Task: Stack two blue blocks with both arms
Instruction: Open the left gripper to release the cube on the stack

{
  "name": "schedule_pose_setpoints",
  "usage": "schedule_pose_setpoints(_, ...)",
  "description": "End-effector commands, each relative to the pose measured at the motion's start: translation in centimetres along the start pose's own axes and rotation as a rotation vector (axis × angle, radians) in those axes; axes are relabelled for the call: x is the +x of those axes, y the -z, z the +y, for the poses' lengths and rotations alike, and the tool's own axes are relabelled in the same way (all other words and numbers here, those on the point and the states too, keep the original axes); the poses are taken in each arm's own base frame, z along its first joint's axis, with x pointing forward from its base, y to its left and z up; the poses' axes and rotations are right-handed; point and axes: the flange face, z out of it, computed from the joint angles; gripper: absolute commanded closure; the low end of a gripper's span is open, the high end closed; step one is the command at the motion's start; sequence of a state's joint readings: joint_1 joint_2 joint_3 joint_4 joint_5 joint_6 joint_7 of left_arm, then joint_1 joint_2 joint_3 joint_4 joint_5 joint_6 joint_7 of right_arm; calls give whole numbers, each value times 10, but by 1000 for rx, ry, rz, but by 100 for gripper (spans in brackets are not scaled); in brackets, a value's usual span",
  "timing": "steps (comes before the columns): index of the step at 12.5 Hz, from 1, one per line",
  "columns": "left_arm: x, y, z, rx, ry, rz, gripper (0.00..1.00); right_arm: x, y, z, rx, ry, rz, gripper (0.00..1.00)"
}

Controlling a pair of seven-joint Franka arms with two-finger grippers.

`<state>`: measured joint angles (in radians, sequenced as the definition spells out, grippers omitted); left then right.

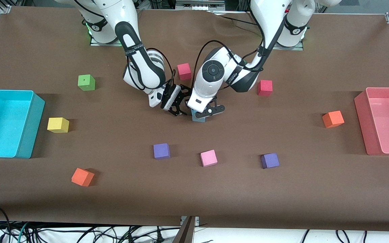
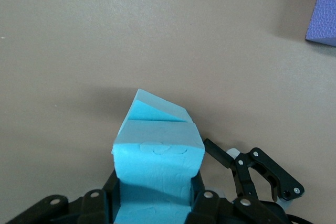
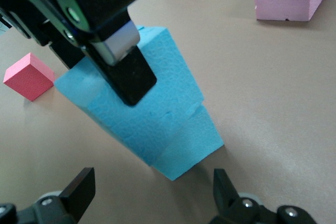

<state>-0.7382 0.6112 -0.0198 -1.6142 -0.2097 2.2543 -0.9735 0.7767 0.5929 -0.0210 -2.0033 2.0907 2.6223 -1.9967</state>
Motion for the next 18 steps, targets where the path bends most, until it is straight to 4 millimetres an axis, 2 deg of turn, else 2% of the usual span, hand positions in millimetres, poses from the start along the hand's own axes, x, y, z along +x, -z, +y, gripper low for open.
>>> schedule_pose_setpoints(1, 1, 3, 5, -1, -15, 19, 100, 2, 0, -5, -8, 5, 8, 0)
schedule_pose_setpoints(3, 1, 2, 5, 1, -18, 19, 100, 3, 4, -6, -10, 4, 8, 0)
schedule_pose_setpoints(4, 1, 1, 5, 2, -17, 18, 88, 2, 4, -6, -11, 4, 8, 0)
schedule_pose_setpoints(5, 2, 2, 4, 2, -15, 18, 30, 1, 4, -6, -10, 4, 6, 0)
schedule_pose_setpoints(6, 3, -1, 3, 7, -14, 18, 0, 1, 4, -6, -10, 4, 6, 0)
schedule_pose_setpoints(9, 4, 3, 3, 2, -10, 23, 0, 2, 10, -9, -10, 2, 7, 0)
schedule_pose_setpoints(12, 6, 14, 3, -10, 1, 28, 0, -10, 28, -15, -12, -7, -14, 0)
schedule_pose_setpoints(14, 18, 52, -4, -40, 13, 48, 0, -21, 43, -24, -7, -24, -32, 0)
schedule_pose_setpoints(16, 32, 101, -25, -45, 45, 39, 0, -33, 57, -35, 2, -62, -51, 0)
schedule_pose_setpoints(18, 35, 154, -49, -29, 33, 10, 0, -32, 76, -39, 0, -90, -41, 0)
